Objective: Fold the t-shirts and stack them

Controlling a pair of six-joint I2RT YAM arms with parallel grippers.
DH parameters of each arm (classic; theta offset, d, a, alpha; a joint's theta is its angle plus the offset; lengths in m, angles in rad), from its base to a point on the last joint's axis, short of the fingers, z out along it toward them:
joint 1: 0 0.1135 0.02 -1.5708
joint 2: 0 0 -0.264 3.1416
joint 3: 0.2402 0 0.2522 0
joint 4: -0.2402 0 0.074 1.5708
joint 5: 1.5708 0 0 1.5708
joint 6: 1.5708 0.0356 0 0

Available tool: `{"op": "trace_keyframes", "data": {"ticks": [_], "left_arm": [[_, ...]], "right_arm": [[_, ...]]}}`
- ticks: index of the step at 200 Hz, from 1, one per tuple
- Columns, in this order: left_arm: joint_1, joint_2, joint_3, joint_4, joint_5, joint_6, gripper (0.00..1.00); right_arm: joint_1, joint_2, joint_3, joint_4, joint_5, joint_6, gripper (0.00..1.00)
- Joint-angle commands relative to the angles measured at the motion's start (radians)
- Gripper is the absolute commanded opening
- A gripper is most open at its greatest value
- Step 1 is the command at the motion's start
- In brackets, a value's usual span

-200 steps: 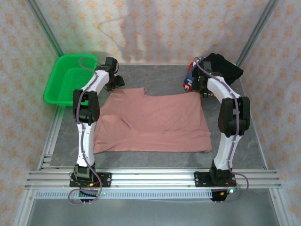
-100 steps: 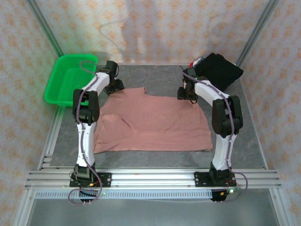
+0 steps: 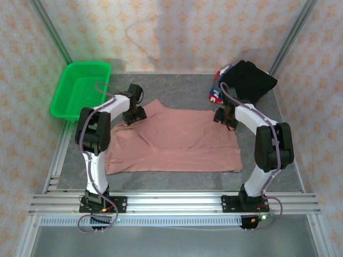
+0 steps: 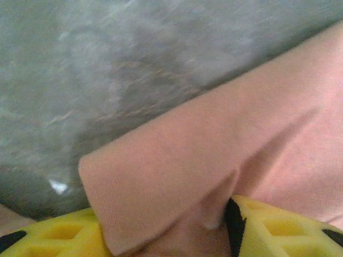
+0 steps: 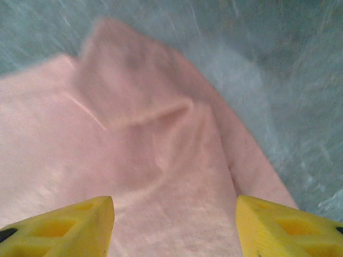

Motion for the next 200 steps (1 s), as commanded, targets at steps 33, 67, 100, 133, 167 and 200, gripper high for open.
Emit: {"op": "trace_keyframes", "data": {"ticks": [33, 67, 100, 133, 167, 200], "left_arm": [[0.104, -0.055, -0.17, -0.019, -0.15, -0.04, 0.53], [0.141, -0.068, -0.178, -0.041, -0.163, -0.007, 0.53], [0.14, -0.071, -0.174, -0.019, -0.117, 0.011, 0.54], [0.11, -0.051, -0.088, -0.034, -0.076, 0.047, 0.6], [0.105, -0.062, 0.003, -0.045, -0.076, 0.068, 0.66], [0.102, -0.08, 0.102, -0.065, -0.055, 0.059, 0.67]], "right_arm": [[0.008, 0.036, -0.128, 0.032, -0.015, 0.179, 0.45], [0.082, 0.042, -0.14, -0.041, -0.073, 0.176, 0.38], [0.099, -0.047, -0.216, -0.05, -0.148, 0.257, 0.42], [0.032, -0.163, -0.145, -0.04, -0.1, 0.257, 0.58], [-0.1, -0.052, 0.067, -0.026, -0.126, 0.229, 0.6], [-0.166, 0.174, 0.252, 0.002, -0.236, 0.263, 0.53]]}}
